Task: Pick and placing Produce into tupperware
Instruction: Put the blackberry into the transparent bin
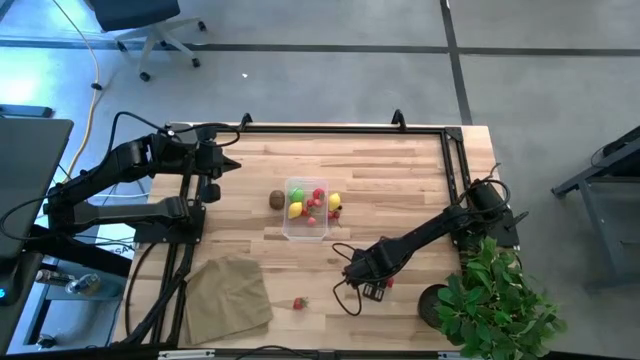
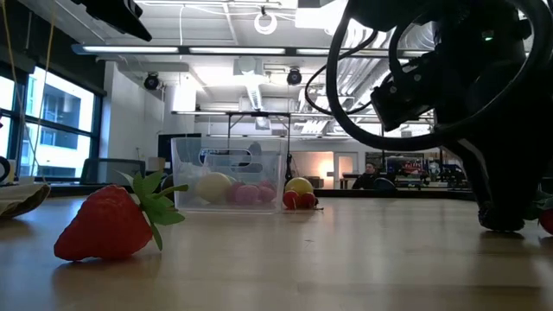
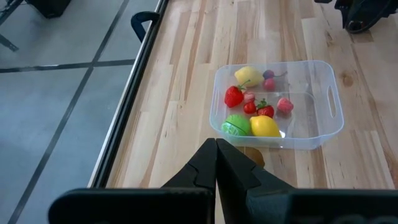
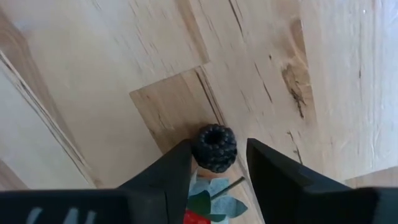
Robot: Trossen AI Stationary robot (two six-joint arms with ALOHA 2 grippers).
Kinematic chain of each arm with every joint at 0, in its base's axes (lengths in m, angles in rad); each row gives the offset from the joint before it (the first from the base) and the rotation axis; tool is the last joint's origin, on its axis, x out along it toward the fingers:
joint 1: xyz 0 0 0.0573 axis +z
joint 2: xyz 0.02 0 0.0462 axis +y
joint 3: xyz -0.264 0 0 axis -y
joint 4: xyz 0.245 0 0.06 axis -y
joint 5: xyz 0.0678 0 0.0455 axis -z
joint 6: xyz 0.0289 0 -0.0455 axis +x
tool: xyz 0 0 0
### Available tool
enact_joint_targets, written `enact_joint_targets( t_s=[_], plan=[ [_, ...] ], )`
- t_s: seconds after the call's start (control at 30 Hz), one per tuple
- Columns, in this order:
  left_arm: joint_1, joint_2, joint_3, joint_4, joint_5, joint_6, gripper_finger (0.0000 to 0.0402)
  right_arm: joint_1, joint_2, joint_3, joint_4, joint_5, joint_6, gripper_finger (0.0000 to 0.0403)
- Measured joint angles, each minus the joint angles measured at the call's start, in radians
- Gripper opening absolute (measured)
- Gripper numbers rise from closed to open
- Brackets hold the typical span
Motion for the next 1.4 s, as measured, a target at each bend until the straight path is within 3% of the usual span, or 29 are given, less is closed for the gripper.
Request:
enact_joint_targets(
  t_s=[0.6, 1.4],
  plan=[
    [0.000, 0.000, 0.000, 0.000, 0.000, 0.000, 0.0001, 0.000, 0.000, 0.000, 0.006, 0.024, -0.006, 0.0099],
    [0.000, 0.000, 0.000, 0.000, 0.000, 0.000, 0.0001, -0.019, -0.001, 0.001, 0.008, -0.005, -0.007, 0.0075]
  ],
)
